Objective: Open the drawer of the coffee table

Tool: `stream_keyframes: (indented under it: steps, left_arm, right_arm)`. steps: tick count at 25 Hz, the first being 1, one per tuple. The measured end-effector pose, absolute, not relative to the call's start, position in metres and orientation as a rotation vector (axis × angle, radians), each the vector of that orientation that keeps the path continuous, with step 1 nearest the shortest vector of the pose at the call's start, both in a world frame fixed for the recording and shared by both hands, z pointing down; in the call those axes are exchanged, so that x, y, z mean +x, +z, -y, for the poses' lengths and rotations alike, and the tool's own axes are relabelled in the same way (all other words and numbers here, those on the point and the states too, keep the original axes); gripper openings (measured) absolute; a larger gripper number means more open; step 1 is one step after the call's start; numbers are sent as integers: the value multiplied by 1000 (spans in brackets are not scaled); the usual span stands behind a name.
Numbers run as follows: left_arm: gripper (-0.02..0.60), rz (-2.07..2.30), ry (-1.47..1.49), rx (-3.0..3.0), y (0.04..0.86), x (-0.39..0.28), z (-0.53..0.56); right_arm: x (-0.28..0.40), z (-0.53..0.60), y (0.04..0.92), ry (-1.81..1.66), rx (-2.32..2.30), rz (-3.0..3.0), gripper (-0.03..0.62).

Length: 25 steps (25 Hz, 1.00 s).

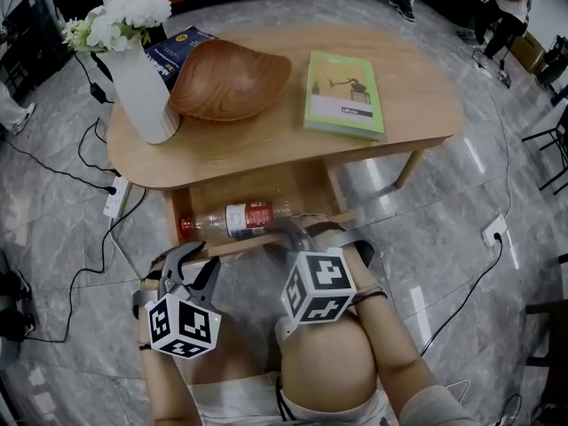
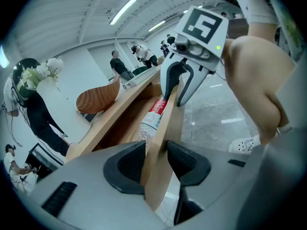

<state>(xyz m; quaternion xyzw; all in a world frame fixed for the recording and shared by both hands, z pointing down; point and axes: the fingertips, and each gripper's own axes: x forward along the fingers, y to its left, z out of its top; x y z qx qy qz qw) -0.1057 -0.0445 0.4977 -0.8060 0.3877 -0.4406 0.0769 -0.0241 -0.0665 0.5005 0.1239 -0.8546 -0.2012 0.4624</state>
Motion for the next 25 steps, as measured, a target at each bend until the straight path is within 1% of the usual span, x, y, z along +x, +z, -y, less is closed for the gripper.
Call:
stream_keyframes:
  steps: [25]
  left_arm:
    - [143, -1143, -1333, -2454, 500, -102, 29]
  right_arm:
    - [-21, 51, 503, -464, 283, 2114, 127]
